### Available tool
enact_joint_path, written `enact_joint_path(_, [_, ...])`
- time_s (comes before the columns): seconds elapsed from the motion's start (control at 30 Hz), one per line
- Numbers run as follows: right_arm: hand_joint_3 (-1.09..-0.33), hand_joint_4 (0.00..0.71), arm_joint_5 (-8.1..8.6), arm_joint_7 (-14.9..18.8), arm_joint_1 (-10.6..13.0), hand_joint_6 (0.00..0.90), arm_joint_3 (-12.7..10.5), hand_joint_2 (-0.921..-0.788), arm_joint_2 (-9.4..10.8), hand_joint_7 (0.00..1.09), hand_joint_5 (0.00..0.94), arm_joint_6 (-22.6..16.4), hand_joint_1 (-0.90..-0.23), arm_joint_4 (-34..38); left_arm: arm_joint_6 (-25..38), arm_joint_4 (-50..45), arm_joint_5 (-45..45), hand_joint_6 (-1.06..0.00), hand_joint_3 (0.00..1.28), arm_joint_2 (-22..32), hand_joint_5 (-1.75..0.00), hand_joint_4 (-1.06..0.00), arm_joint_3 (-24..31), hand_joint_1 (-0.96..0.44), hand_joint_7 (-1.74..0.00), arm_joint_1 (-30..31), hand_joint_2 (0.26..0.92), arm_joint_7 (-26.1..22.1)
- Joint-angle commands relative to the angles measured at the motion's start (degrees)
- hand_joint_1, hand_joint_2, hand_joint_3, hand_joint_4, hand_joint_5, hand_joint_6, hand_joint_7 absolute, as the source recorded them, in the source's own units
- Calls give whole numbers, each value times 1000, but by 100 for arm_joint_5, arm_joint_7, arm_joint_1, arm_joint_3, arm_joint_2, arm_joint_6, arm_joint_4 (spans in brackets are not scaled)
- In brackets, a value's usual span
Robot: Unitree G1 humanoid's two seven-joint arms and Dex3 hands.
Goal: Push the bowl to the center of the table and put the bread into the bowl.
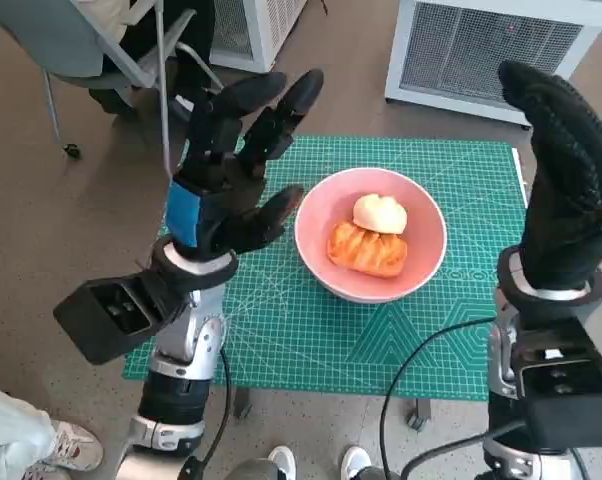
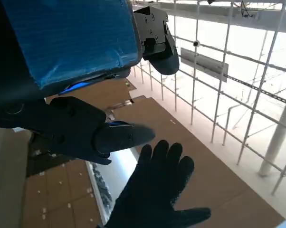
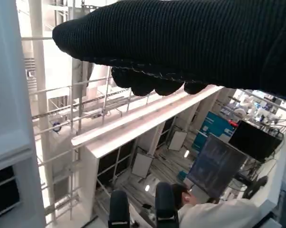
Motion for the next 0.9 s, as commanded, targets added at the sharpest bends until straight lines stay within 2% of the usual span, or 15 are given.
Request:
enact_joint_path(0.03, [-527, 428, 13, 108, 8, 94, -19, -921, -121, 678, 0, 62, -403, -21, -126, -66, 128, 1, 415, -53, -50, -313, 71, -405, -945, 60, 921, 38])
enact_joint_path(0.3, [-528, 422, 58, 188, 16, 93, 1, -921, -210, 676, 0, 65, -410, -30, -316, 40, 219, 1, 411, -111, -62, -303, 125, -421, -946, 71, 921, 50])
enact_joint_path(0.67, [-525, 421, 168, 321, 40, 94, 20, -921, -202, 675, 0, 84, -419, -50, -485, 177, 312, 1, 417, -153, -85, -281, 145, -423, -942, 46, 921, 74])
enact_joint_path(0.7, [-525, 421, 174, 328, 46, 94, 20, -921, -200, 675, 0, 81, -419, -50, -487, 176, 309, 1, 420, -154, -124, -260, 143, -422, -941, 50, 921, 70])
enact_joint_path(0.77, [-523, 420, 188, 346, 62, 94, 22, -921, -194, 674, 0, 84, -417, -62, -489, 168, 299, 1, 419, -154, -412, -112, 139, -420, -943, 63, 921, 58])
enact_joint_path(0.8, [-523, 420, 192, 355, 74, 94, 25, -921, -190, 674, 0, 89, -416, -73, -491, 164, 291, 1, 419, -153, -492, -71, 138, -419, -944, 71, 921, 51])
enact_joint_path(0.9, [-522, 418, 198, 369, 105, 94, 30, -921, -187, 674, 0, 96, -414, -100, -502, 159, 290, 1, 419, -156, -587, -23, 135, -416, -946, 89, 920, 44])
